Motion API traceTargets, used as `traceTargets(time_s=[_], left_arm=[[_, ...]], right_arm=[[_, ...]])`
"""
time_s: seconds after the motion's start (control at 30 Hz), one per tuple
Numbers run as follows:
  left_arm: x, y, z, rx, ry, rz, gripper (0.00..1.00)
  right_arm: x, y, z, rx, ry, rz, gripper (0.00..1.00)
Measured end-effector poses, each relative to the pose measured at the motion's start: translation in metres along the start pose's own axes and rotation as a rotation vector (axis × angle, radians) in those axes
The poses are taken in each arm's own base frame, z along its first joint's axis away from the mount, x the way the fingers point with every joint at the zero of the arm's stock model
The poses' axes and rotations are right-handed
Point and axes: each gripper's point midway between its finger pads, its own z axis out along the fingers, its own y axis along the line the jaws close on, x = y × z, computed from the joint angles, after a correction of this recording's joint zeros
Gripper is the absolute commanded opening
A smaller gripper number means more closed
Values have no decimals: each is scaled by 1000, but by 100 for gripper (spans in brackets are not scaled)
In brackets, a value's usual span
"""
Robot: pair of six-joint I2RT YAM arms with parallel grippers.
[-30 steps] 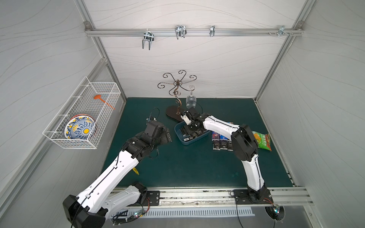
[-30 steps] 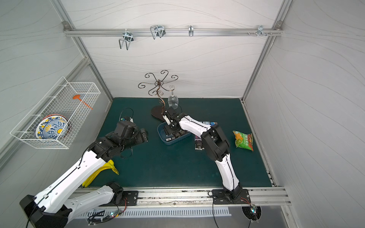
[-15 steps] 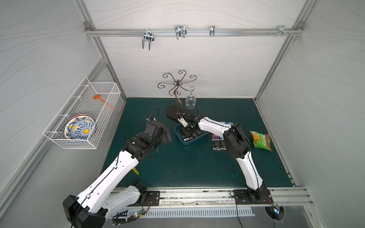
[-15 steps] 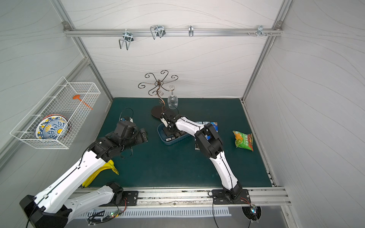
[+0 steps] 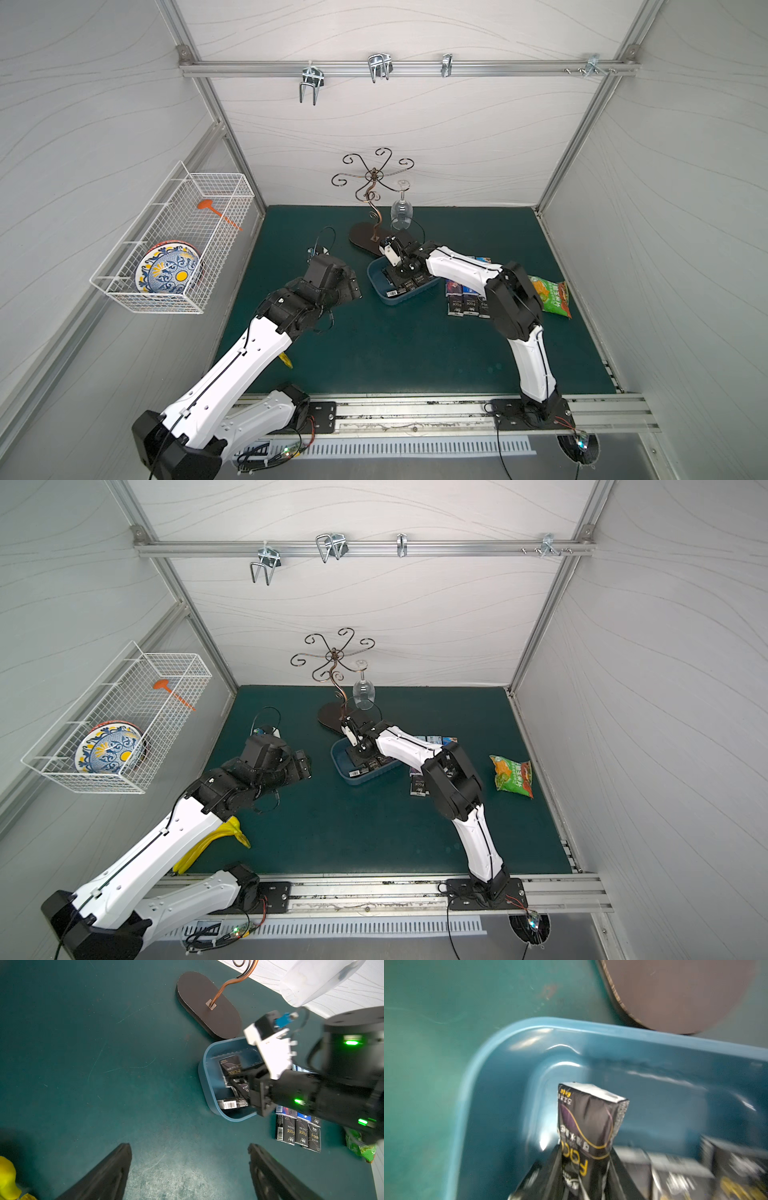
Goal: Take the pocket tissues out of the storage box
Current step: Pick up the pocket tissues from the storage box, then place the pocket tissues at the center of the board.
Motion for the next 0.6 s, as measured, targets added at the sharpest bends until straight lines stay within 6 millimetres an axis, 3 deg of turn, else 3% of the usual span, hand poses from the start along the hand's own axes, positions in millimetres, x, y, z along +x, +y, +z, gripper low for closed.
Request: traceTargets(time_s=[0.13, 0.23, 0.33, 0.4, 0.6], left_arm=[[0, 0, 0, 0, 0, 0, 92], [0, 0, 0, 0, 0, 0, 92], [0, 0, 0, 1, -1, 0, 92], [0, 0, 0, 1, -1, -1, 92], [-2, -3, 0, 15, -9, -5, 92]], right_arm=[[-5, -2, -51, 25, -85, 14, 34], [7, -6, -84, 43, -122, 47, 34], [45, -12, -104, 51, -99, 108, 35], [82, -15, -109, 49, -57, 155, 35], [184, -13, -102, 44, 97, 311, 35]])
